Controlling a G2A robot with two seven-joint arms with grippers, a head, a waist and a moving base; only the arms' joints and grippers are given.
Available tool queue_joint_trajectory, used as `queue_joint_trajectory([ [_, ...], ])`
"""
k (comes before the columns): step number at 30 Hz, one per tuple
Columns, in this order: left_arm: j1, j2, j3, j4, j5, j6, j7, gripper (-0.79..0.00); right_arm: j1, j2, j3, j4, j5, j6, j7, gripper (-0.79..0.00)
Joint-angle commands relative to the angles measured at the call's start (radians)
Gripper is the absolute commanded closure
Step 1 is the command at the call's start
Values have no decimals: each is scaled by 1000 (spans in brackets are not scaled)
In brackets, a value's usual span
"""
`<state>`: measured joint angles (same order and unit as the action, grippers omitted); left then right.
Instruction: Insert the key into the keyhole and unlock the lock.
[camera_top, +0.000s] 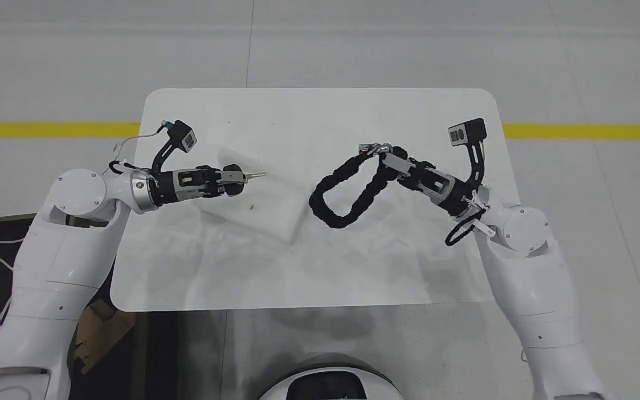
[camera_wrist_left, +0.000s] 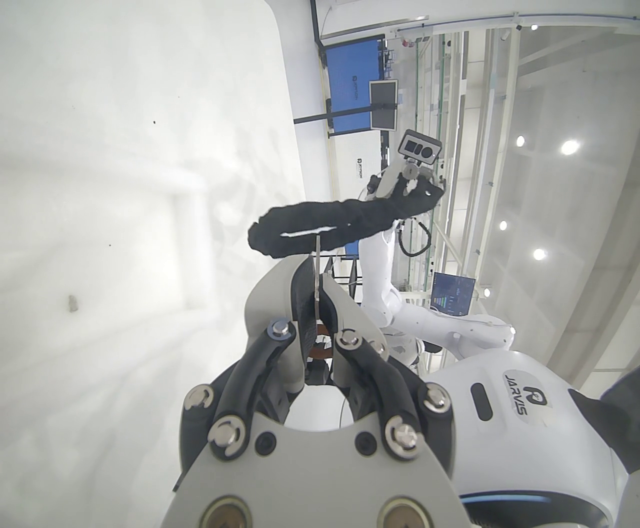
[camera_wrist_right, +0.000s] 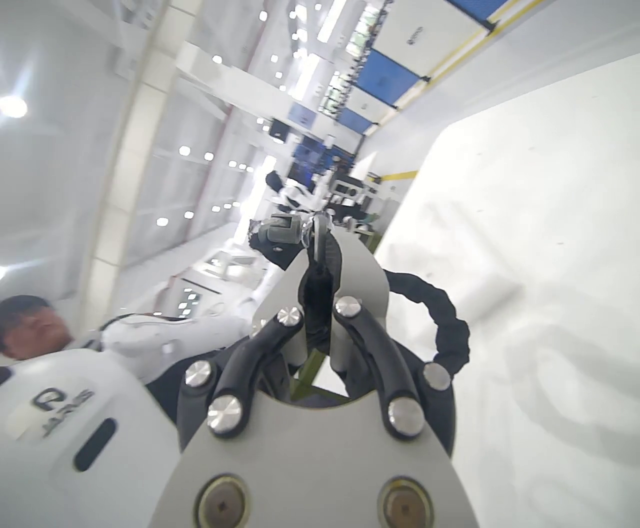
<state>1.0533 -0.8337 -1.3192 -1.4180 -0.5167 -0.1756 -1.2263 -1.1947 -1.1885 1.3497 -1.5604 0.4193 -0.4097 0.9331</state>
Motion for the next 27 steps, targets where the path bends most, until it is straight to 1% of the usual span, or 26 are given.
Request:
queue_joint_trajectory([
  [1,0,0,0,0,0,0,0,0,11,-6,-23,34,113,-8,27,0],
  [4,0,0,0,0,0,0,0,0,26,-16,-52,67,215,-31,67,0],
  [5,0,0,0,0,0,0,0,0,27,-17,-54,70,224,-34,71,0],
  [13,0,0,0,0,0,0,0,0,27,-17,-54,70,224,-34,71,0],
  [14,13,-1,1,-2,-11,5,5,0,-16,-15,-54,41,202,-36,62,0],
  [15,46,-4,-4,-15,-91,46,12,0,-40,-13,-54,9,151,-29,52,0],
  [16,55,-5,-13,-26,-144,97,-7,0,-53,-12,-60,-13,100,-17,42,0],
  [18,43,-4,-17,-52,-161,160,-60,0,-65,-13,-82,-35,28,24,15,0],
  [20,20,-7,-11,-63,-196,208,-107,0,-65,-18,-113,-49,58,57,30,0],
  [23,-23,-17,11,-69,-214,227,-134,0,-52,-24,-139,-41,35,63,32,0],
  [27,-66,-29,67,-70,-181,240,-192,0,-42,-31,-151,-32,29,59,14,0],
])
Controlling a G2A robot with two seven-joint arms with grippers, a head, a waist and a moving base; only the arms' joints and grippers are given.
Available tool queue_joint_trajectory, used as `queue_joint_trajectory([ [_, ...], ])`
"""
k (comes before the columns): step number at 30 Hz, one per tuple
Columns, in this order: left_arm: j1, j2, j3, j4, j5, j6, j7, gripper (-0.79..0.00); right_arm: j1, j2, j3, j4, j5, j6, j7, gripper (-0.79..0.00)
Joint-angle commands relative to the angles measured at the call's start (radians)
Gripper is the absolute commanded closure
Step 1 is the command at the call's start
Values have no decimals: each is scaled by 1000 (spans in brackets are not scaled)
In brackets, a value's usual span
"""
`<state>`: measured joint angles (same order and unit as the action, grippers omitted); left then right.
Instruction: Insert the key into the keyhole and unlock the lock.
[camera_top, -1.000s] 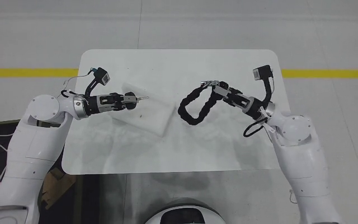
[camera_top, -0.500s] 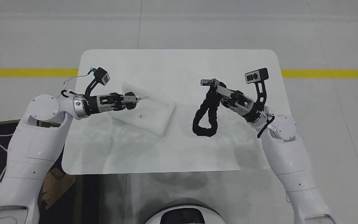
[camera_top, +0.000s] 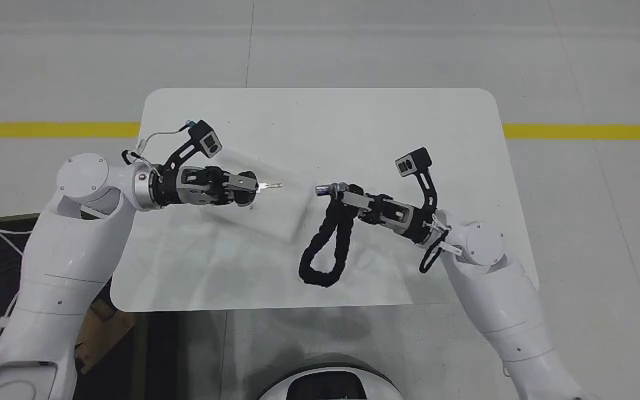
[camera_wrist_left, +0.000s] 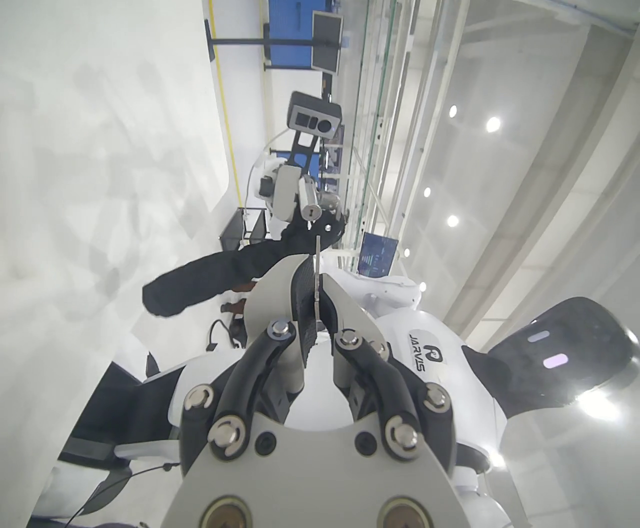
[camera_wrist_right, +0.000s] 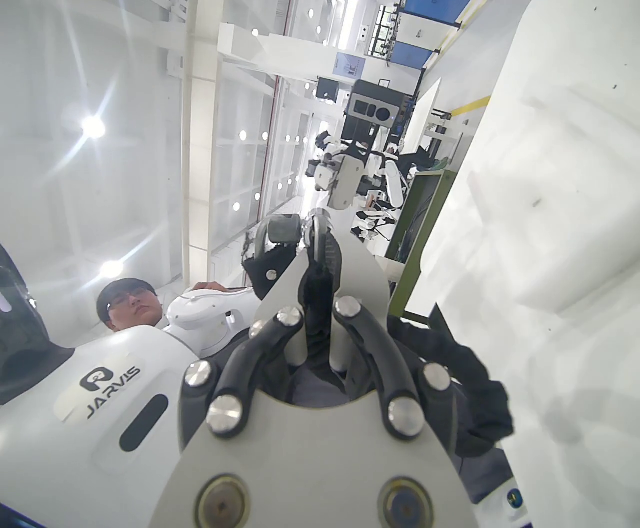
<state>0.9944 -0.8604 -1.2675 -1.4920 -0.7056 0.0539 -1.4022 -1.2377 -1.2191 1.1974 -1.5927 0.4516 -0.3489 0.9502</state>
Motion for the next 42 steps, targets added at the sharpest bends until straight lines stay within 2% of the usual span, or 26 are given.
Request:
queue_joint_trajectory([
  [1,-7,-2,15,4,8,10,-16,0,1,0,1,1,-3,-2,-3,0],
  [7,-7,-2,15,4,8,10,-16,0,1,0,1,1,-3,-2,-3,0],
  [8,-7,-2,15,4,8,10,-16,0,-24,1,3,-14,-22,-9,-13,0],
  [10,52,0,-8,-53,41,-35,49,0,-68,5,15,-63,-74,-1,-30,0],
  [14,118,10,-86,-139,128,-95,143,0,-75,5,21,-100,-81,38,-30,0],
  [19,175,14,-110,-219,182,-87,156,0,-64,2,12,-111,-103,49,-36,0],
  [25,182,11,-130,-214,140,-74,145,0,-57,-3,-2,-114,-165,41,-69,0],
  [42,189,0,-127,-238,182,-87,142,0,-58,-17,-33,-102,-158,37,-84,0],
])
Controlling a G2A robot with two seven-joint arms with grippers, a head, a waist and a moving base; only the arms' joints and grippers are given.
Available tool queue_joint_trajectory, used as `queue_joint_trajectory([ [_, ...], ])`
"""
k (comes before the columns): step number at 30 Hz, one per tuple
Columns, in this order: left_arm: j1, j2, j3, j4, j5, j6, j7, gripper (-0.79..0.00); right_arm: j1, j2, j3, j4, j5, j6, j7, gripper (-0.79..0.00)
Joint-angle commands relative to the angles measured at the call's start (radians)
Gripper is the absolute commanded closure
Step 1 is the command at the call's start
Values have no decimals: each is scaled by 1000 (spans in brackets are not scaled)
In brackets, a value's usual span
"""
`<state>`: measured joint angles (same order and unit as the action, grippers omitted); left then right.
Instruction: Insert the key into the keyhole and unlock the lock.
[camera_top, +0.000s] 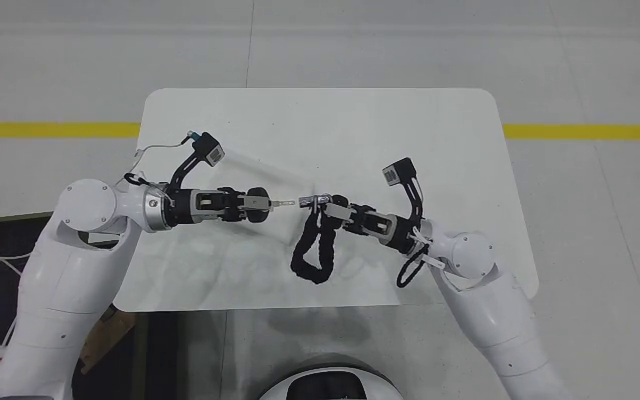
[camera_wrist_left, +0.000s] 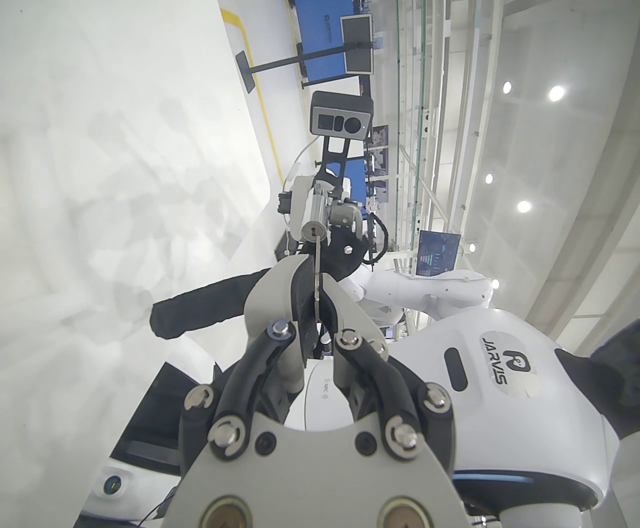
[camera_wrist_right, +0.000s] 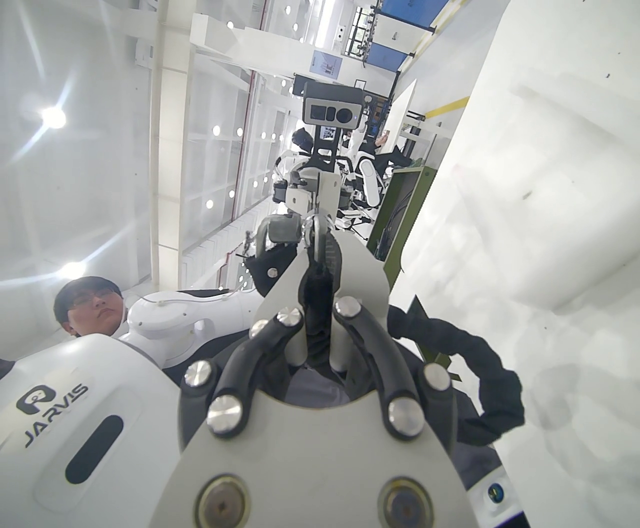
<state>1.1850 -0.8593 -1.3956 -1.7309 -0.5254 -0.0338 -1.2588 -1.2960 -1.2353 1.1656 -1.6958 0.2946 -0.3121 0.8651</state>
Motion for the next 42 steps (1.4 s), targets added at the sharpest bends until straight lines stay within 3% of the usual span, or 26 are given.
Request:
queue_joint_trajectory([
  [1,-3,-1,1,1,2,1,-2,0,1,-1,-3,2,-4,0,2,0],
  [42,-12,-25,12,0,40,9,-43,0,7,-26,-22,4,-40,-10,7,0],
])
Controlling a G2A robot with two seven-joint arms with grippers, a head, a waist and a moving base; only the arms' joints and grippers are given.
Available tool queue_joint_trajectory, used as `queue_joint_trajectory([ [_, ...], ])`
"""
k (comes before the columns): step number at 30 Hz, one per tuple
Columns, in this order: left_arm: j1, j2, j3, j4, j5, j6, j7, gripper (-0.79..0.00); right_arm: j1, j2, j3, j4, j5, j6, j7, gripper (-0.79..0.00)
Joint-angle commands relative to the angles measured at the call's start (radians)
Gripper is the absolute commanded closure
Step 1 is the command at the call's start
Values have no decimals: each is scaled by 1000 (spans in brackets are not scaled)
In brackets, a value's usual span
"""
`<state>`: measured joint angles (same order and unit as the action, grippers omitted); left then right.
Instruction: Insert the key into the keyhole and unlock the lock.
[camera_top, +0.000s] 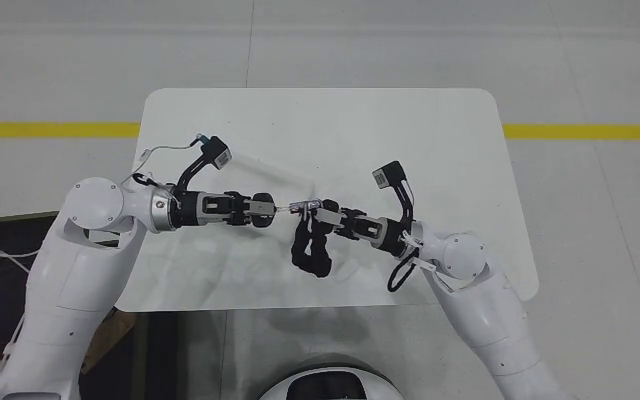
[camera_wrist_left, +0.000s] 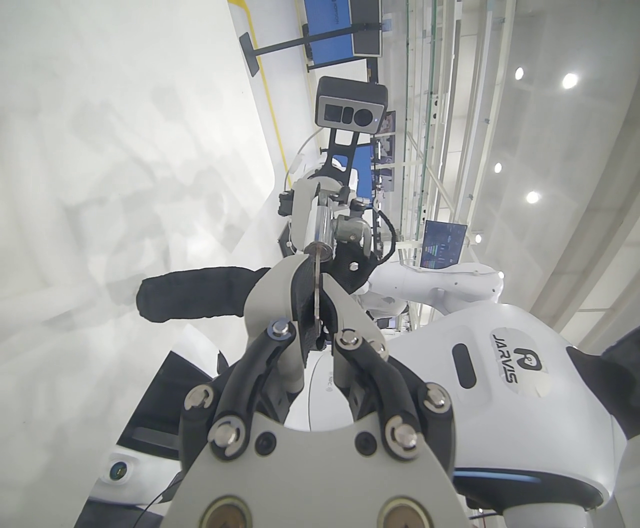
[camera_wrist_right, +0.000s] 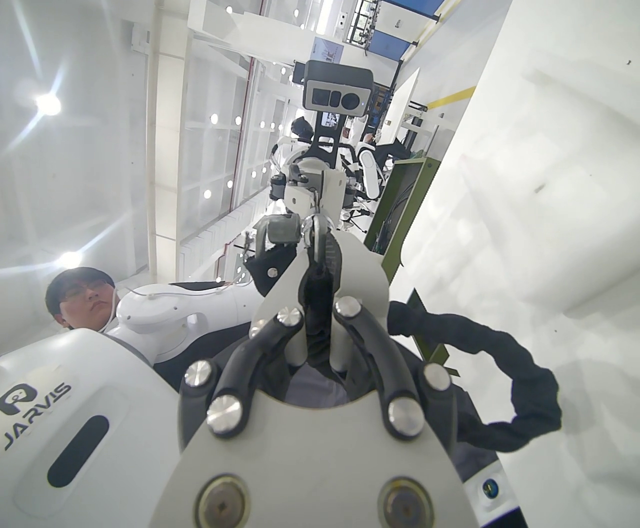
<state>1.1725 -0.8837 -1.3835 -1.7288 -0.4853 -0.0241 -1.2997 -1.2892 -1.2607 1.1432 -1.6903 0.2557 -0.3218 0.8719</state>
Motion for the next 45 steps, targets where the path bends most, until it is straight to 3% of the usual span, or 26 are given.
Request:
queue_joint_trajectory([
  [1,0,-1,1,-3,2,-2,-3,0,0,-1,1,-1,-1,-1,1,0],
  [20,6,-11,-11,-8,-16,-27,0,0,1,-17,-17,22,66,-12,0,0],
  [35,16,-14,-17,-32,34,-26,-2,0,-2,-25,-23,3,-12,-22,-18,0],
  [36,15,-15,-19,-34,29,-32,-1,-292,-3,-25,-22,2,-13,-21,-18,0],
  [37,16,-15,-20,-35,28,-34,-5,-785,-3,-25,-20,2,-9,-20,-19,0],
  [45,39,-16,-74,-23,-37,-53,20,-785,-4,-23,23,23,54,-8,4,0],
])
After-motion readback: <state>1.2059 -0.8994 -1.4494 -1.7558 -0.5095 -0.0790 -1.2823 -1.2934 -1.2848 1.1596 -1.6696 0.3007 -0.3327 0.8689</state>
